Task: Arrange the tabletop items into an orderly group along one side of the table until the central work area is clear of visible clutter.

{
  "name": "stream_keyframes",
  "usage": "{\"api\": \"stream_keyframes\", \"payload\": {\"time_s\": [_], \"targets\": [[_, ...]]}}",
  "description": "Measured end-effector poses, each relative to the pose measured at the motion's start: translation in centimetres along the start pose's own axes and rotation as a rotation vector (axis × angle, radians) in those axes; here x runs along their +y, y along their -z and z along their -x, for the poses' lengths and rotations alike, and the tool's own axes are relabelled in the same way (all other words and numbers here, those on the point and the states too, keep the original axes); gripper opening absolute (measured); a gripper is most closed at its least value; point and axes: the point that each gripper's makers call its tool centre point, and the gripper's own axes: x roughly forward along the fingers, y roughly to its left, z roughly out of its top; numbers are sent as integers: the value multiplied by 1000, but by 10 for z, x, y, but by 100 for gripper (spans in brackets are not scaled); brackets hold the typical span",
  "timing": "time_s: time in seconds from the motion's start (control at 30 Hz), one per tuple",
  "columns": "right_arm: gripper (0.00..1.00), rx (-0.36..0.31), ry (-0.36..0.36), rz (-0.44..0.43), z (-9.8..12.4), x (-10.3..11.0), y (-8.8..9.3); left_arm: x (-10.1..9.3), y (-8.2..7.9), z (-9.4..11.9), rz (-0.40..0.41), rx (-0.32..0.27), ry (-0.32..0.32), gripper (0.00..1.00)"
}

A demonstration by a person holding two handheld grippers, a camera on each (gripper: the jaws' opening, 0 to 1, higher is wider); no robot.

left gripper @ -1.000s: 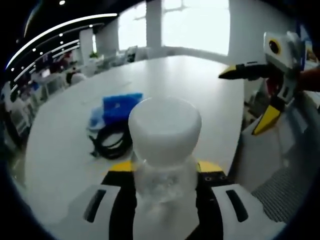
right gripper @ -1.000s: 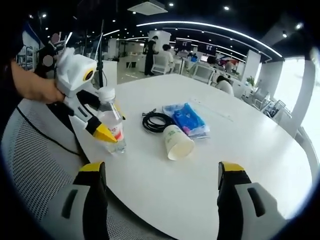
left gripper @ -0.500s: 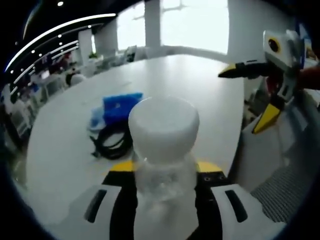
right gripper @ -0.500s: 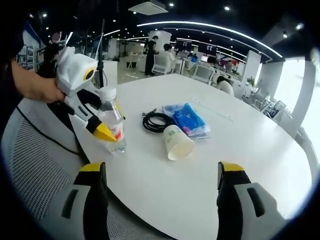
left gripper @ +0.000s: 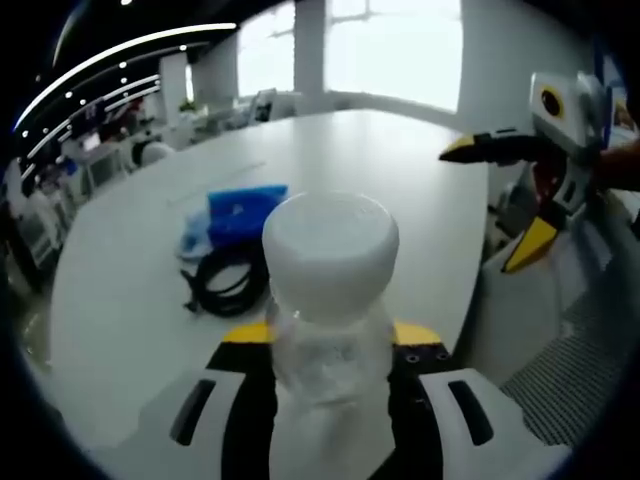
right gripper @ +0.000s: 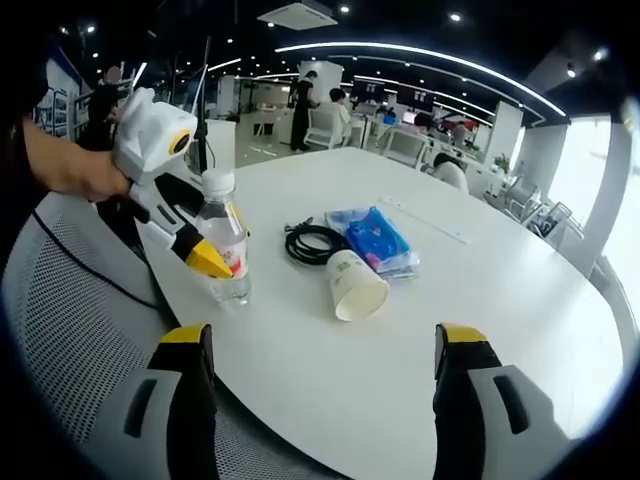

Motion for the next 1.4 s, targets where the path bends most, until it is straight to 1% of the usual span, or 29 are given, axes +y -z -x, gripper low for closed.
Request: {"api": "stream_keyframes", "payload": {"time_s": [0.17,0.23,0.47,0.6,0.7,0.9,1.27,1.4], "targets": [[96,-38,15,-16,1,-5,-7,9,-6,4,6,-14,-8,39],[97,-34,17,-27,1,-7,-6,14,-6,5,7,-15,-13,39],[97,-41,29,-24,2,-9,-7,38,-10,12,10,-19,-37,39],[97,-38,28,-19,2,-8,-7,49,-13,15,0,-20,-48,39],[97,-40,33,-17,2,-9,-7,57,-15,17,7,-24,-54,39],[97,-41,34,-27,2,-10,-7,73,-18,20,2,-23,-71,39],[100,-49,40,-37,2,-12,-8,108,-28,22,-1,-25,-97,40],[100,-35,34,-43,2,-12,-6,120,-31,23,0,-25,-107,40]]}}
